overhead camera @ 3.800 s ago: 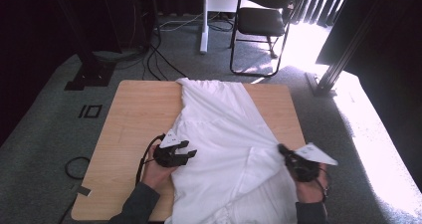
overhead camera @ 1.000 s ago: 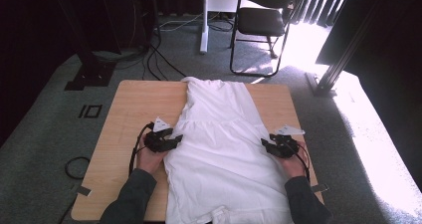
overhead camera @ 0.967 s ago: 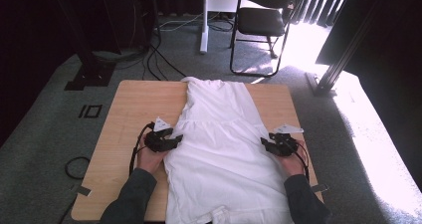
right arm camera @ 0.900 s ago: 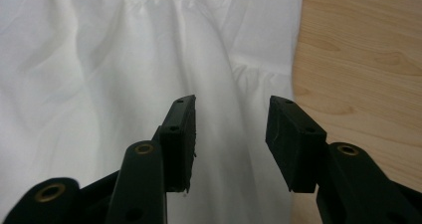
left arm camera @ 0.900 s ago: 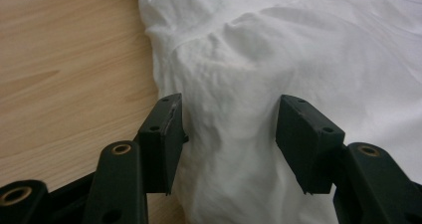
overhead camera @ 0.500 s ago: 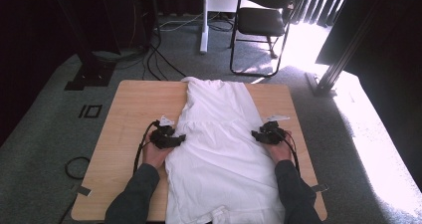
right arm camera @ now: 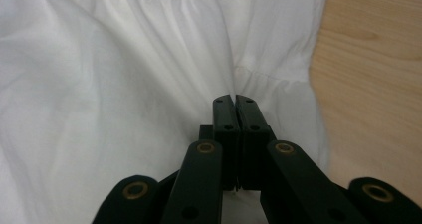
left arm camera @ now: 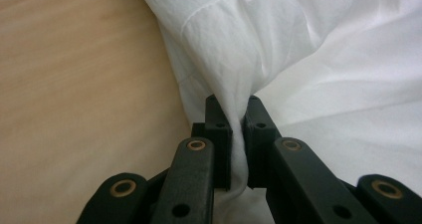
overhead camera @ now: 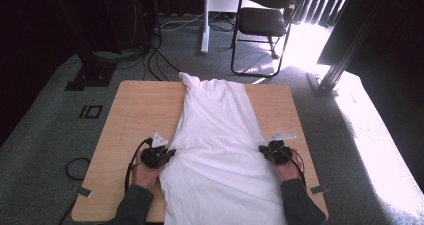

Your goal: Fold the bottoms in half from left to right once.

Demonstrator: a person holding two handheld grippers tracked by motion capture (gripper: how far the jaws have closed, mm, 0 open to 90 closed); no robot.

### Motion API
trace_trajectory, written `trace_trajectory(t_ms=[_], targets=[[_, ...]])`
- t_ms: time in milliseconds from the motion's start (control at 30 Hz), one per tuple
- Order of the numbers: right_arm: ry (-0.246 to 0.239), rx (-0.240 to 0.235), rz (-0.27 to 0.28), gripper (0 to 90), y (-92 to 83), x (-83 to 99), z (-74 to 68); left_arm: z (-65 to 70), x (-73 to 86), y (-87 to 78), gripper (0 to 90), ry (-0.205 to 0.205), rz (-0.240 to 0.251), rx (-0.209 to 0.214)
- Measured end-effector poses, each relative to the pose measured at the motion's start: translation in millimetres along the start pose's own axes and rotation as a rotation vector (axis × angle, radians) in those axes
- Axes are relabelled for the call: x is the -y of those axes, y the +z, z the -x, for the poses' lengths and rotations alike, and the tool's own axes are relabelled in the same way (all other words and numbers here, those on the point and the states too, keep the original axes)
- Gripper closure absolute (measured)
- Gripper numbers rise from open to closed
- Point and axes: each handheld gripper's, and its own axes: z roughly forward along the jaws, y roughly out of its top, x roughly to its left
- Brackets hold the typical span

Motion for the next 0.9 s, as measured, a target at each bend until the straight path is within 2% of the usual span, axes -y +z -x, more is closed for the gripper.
trace_trajectory(t_ms=[33, 67, 133, 200, 233, 267, 300, 333, 400, 467, 533, 633, 667, 733, 833, 900], targets=[[0.0, 0.0, 0.0, 89.0, 0.0, 0.0, 0.0, 0.0, 0.0, 0.0, 85.8, 0.0, 0.0, 0.0], [-0.001, 0.006, 0.012, 89.0, -12.8, 7.8, -5.0, 4.7, 12.4, -11.7, 85.8, -0.007, -0.006, 0.004], [0.007, 0.008, 0.022, 89.0, -24.9, 16.6, -8.0, 8.4, 21.9, -19.5, 86.0, -0.018, -0.022, 0.012], [0.018, 0.015, 0.01, 89.0, -32.7, 26.3, -9.7, 11.5, 28.3, -24.5, 86.0, -0.011, -0.026, 0.018], [0.03, 0.003, -0.002, 88.8, -34.4, 30.8, -10.0, 11.9, 29.7, -26.1, 85.8, -0.007, -0.019, 0.026], [0.028, -0.006, -0.015, 88.1, -34.7, 34.1, -11.2, 12.1, 30.3, -27.0, 84.2, 0.004, 0.001, 0.029], [0.023, -0.016, -0.023, 85.2, -34.8, 35.7, -12.5, 12.1, 30.3, -27.0, 80.6, 0.004, 0.001, 0.029], [0.017, -0.016, -0.014, 75.6, -35.4, 35.1, -13.5, 10.4, 29.3, -26.8, 73.8, -0.001, 0.034, 0.032], [0.019, -0.02, 0.015, 65.9, -38.3, 28.0, -13.8, 6.9, 27.4, -26.4, 61.3, -0.021, 0.057, 0.042], [0.018, -0.035, 0.061, 63.4, -41.6, 13.9, -13.4, 4.8, 24.6, -26.6, 55.1, -0.026, 0.081, 0.043], [0.005, -0.059, 0.088, 61.6, -40.1, -4.6, -15.0, 3.1, 20.4, -27.0, 53.2, -0.023, 0.096, 0.045], [-0.027, -0.068, 0.073, 60.1, -22.9, -32.6, -18.8, 1.0, 16.9, -27.1, 50.4, -0.033, 0.122, 0.045], [-0.037, -0.066, 0.057, 59.3, -13.7, -40.3, -20.1, -1.4, 12.5, -26.2, 49.8, -0.027, 0.117, 0.031], [-0.043, -0.08, 0.01, 56.7, 7.4, -51.9, -22.4, -4.5, 8.3, -24.2, 48.5, -0.034, 0.117, 0.037], [-0.05, -0.082, -0.062, 52.6, 36.0, -59.1, -27.1, -7.1, 4.8, -19.5, 47.9, -0.038, 0.108, 0.031], [-0.042, -0.101, -0.088, 52.7, 47.1, -59.1, -30.2, -7.3, 3.0, -17.4, 47.6, -0.038, 0.105, 0.033]])
